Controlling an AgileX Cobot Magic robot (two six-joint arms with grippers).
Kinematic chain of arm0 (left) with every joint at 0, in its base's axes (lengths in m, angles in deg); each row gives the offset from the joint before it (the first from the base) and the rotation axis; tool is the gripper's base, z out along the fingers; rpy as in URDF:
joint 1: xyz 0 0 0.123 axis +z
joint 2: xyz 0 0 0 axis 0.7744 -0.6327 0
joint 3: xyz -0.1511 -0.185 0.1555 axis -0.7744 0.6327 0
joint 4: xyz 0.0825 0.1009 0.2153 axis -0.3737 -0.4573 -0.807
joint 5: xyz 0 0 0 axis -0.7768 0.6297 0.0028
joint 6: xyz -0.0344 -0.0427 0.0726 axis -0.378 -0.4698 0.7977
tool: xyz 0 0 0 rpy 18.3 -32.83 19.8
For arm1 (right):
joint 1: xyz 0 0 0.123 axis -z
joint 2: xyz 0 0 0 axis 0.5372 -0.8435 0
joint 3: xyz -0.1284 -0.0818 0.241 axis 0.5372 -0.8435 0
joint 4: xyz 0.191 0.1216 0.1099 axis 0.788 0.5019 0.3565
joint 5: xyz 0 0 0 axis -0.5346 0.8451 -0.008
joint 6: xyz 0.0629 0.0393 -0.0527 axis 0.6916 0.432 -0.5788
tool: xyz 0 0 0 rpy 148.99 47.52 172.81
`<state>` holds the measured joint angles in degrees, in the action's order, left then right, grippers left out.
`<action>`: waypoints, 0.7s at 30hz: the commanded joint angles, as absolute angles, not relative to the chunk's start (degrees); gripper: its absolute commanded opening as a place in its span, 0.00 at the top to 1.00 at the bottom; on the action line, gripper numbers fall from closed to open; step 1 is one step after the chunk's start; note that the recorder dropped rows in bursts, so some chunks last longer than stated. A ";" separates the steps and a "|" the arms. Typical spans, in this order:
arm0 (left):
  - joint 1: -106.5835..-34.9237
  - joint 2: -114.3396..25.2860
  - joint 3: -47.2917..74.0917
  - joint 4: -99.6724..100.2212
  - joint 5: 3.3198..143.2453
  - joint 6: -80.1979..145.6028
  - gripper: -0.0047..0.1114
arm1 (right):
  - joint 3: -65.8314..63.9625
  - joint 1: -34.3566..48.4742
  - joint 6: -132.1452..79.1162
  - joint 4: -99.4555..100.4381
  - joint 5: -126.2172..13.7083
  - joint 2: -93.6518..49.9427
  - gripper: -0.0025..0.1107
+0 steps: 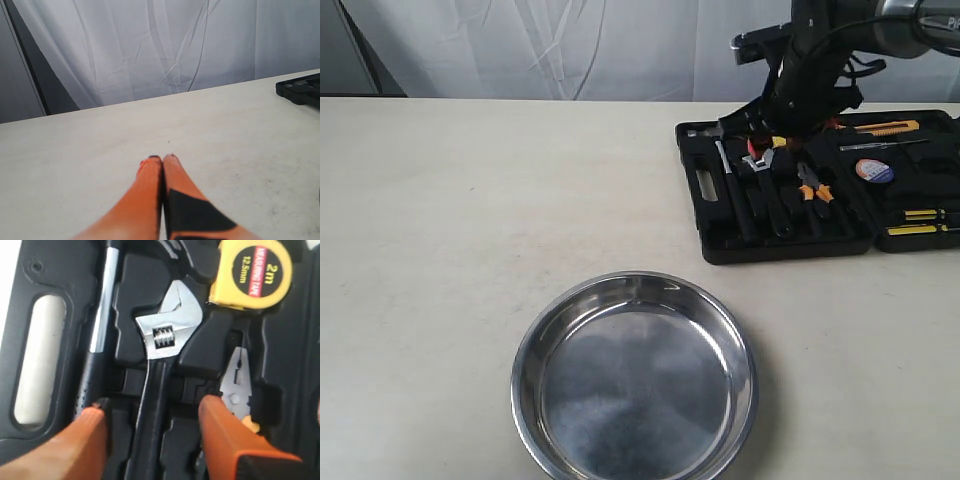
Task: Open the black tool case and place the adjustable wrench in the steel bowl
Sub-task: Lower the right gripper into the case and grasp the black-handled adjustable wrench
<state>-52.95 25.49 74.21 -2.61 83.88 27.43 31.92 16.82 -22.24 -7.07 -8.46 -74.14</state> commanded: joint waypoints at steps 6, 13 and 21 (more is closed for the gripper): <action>-53.19 25.29 74.09 -2.43 83.64 27.40 0.96 | 32.14 17.11 -24.50 -2.47 -15.91 -75.50 0.58; -53.19 25.29 74.09 -2.43 83.64 27.40 0.96 | 32.14 17.14 -47.61 14.48 0.40 -75.62 0.98; -53.19 25.29 74.09 -2.43 83.64 27.40 0.96 | 32.14 17.14 -14.57 -18.60 1.51 -75.39 0.97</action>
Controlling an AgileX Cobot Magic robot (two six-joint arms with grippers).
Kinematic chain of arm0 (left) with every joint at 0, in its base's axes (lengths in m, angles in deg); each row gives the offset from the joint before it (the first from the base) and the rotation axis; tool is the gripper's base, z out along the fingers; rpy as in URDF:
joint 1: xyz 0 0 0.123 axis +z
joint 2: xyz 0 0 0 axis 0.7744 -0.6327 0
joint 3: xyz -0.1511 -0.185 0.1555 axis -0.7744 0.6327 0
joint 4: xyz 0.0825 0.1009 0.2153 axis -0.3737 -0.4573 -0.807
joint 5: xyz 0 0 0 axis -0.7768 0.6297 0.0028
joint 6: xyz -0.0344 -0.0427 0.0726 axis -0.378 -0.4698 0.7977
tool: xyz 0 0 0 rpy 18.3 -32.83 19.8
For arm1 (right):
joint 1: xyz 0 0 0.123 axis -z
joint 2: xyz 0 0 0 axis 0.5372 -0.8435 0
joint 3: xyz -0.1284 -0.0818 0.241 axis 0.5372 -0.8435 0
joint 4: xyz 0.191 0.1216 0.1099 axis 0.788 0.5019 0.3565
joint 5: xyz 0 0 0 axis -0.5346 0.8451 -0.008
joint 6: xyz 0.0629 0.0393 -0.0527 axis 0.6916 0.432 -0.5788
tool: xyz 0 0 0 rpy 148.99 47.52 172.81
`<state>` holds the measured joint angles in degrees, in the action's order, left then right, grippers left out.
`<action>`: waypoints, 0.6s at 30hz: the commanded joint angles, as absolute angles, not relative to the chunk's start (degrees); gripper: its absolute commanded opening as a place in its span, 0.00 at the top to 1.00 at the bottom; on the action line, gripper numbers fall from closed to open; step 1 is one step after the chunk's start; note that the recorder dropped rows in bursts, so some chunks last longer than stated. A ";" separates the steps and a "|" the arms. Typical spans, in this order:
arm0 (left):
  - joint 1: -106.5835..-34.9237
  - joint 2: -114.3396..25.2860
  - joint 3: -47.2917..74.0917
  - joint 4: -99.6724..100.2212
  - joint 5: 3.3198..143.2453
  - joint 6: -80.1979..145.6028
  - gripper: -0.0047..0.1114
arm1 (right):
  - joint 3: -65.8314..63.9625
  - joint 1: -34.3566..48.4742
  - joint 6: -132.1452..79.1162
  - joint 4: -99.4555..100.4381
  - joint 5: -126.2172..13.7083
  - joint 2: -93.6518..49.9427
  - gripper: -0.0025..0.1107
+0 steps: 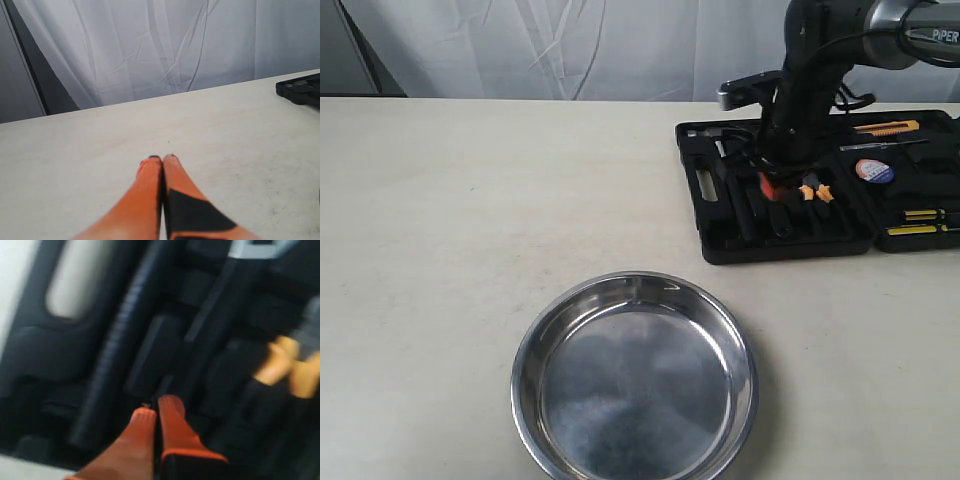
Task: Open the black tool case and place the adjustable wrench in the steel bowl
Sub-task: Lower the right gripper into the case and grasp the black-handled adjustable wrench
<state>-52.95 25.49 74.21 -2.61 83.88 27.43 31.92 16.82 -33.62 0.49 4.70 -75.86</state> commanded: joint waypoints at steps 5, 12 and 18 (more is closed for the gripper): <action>-53.19 25.29 74.09 -2.43 83.64 27.40 0.96 | 32.14 17.14 -4.28 -29.74 -11.98 -75.39 0.97; -53.19 25.29 74.09 -2.43 83.64 27.40 0.96 | 32.14 17.63 -20.00 -15.30 -17.90 -75.72 0.97; -53.19 25.29 74.09 -2.43 83.64 27.40 0.96 | 32.14 21.34 -21.50 -0.11 -15.83 -77.50 0.93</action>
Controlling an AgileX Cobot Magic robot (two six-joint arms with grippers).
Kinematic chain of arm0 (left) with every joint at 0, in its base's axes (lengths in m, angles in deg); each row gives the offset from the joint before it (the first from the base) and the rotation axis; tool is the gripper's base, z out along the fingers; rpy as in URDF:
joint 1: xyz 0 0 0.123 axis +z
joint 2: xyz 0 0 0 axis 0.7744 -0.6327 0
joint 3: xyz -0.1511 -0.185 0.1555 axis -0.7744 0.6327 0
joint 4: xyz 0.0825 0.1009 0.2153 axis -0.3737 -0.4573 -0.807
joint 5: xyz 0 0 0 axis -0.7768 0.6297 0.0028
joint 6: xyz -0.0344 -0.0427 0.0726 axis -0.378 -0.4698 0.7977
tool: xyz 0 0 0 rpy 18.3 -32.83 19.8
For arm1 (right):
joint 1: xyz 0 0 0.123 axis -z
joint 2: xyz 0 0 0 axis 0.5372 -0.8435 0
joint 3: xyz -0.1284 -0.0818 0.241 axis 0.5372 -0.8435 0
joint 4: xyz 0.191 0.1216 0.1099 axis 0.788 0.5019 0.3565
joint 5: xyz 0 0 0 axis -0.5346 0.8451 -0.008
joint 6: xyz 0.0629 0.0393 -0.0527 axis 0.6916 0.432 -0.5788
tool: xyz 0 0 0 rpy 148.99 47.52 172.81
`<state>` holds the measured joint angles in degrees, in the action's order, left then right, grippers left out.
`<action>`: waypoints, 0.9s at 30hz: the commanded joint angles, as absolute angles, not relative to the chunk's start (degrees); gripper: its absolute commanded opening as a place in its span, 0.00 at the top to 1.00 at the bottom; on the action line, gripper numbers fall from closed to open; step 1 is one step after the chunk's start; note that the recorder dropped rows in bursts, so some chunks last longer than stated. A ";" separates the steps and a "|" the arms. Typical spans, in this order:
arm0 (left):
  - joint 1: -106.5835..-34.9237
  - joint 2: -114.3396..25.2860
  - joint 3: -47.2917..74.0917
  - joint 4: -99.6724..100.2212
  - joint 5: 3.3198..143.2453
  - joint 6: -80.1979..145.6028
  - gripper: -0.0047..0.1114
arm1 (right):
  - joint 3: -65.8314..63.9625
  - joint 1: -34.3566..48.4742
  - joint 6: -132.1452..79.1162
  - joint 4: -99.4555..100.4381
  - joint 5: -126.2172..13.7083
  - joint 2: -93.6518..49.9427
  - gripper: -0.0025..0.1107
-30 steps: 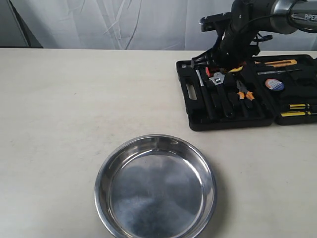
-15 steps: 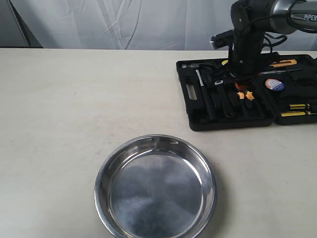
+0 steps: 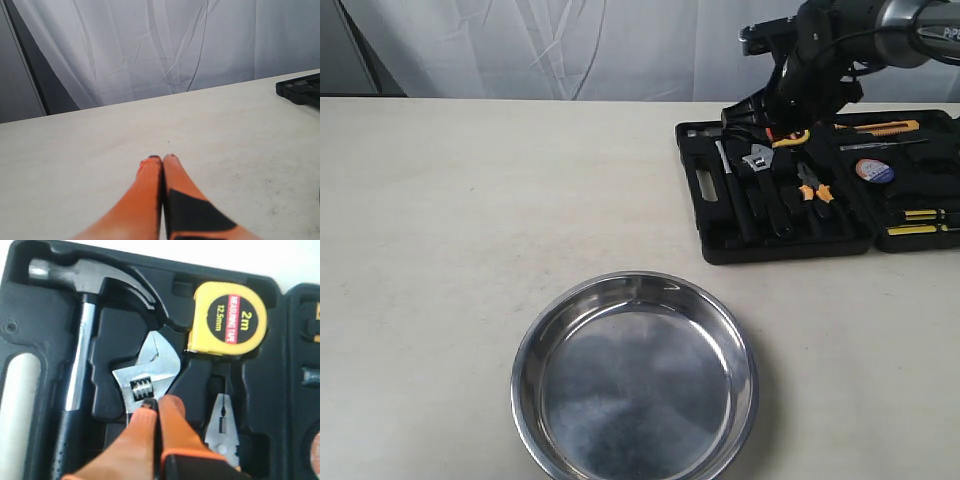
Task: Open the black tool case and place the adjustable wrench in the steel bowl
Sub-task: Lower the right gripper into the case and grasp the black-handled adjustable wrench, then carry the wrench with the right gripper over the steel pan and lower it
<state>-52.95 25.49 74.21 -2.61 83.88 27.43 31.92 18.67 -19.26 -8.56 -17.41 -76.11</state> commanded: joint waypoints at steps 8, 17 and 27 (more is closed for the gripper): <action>-53.19 25.29 74.09 -2.43 83.51 27.40 0.96 | 32.14 21.93 -27.77 7.43 -12.10 -81.51 0.42; -53.19 25.29 74.09 -2.43 83.51 27.40 0.96 | 32.14 20.34 -27.51 6.05 -11.85 -85.59 0.81; -53.19 25.29 74.09 -2.43 83.51 27.40 0.96 | 32.14 20.34 -28.85 6.59 -11.88 -80.26 0.99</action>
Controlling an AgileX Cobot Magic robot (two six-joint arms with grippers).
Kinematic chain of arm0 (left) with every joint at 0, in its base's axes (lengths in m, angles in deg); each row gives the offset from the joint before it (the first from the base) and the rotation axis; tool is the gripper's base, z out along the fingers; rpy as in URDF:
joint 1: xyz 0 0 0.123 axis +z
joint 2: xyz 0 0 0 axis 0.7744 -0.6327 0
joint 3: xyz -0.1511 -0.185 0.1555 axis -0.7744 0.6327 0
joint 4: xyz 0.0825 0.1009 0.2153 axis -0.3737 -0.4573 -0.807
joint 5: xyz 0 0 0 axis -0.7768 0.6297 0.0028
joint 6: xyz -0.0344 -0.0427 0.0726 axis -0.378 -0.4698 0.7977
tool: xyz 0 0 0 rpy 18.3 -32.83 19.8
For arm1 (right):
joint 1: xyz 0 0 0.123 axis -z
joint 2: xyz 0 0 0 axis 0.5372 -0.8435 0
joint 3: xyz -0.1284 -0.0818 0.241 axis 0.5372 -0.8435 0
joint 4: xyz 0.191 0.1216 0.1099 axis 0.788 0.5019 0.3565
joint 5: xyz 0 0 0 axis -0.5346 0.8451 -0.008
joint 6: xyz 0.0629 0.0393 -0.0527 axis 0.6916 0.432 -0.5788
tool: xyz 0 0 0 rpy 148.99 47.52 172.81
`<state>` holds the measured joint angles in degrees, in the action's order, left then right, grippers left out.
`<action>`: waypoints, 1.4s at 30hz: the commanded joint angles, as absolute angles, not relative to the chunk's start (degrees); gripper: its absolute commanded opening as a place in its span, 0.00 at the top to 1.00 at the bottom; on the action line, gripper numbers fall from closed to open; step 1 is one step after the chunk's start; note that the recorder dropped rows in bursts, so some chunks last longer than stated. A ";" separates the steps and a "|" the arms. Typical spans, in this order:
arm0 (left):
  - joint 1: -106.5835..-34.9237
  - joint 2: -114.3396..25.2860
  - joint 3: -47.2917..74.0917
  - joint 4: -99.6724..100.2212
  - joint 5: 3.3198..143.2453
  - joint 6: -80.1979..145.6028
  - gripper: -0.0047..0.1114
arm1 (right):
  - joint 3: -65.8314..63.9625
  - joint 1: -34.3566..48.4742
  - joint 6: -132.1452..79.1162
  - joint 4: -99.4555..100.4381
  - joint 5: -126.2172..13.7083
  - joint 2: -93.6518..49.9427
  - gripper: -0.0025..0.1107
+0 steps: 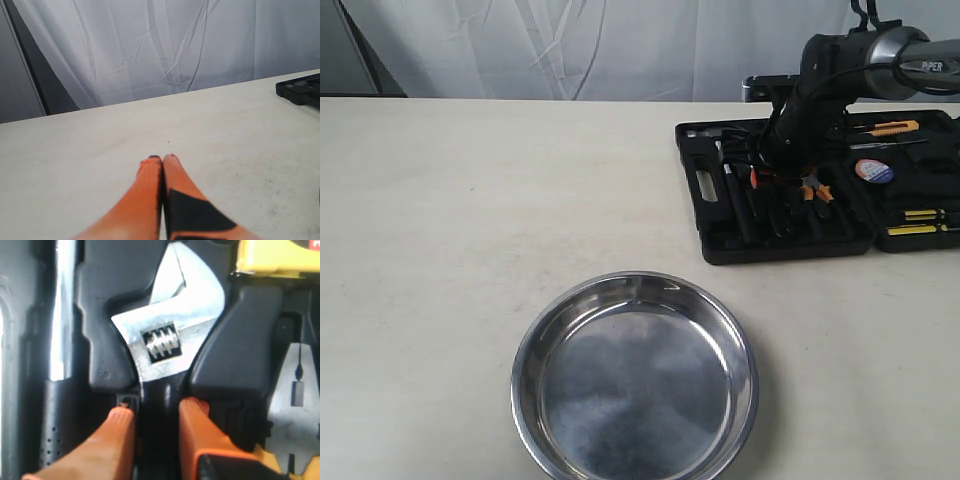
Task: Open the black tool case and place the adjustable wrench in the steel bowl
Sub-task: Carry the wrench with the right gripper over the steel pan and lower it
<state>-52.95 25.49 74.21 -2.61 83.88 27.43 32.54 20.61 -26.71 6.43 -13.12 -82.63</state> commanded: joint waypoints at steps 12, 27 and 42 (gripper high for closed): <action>-53.19 25.29 74.09 -2.43 83.58 27.40 0.96 | 32.14 20.34 -30.29 7.04 -7.45 -74.25 0.99; -53.19 25.29 74.09 -2.43 83.58 27.40 0.96 | 22.74 1.58 -39.55 14.78 -0.75 -61.91 0.99; -53.19 25.29 74.09 -2.43 83.58 27.40 0.96 | -3.36 -12.36 -35.08 17.07 -20.75 -56.91 0.99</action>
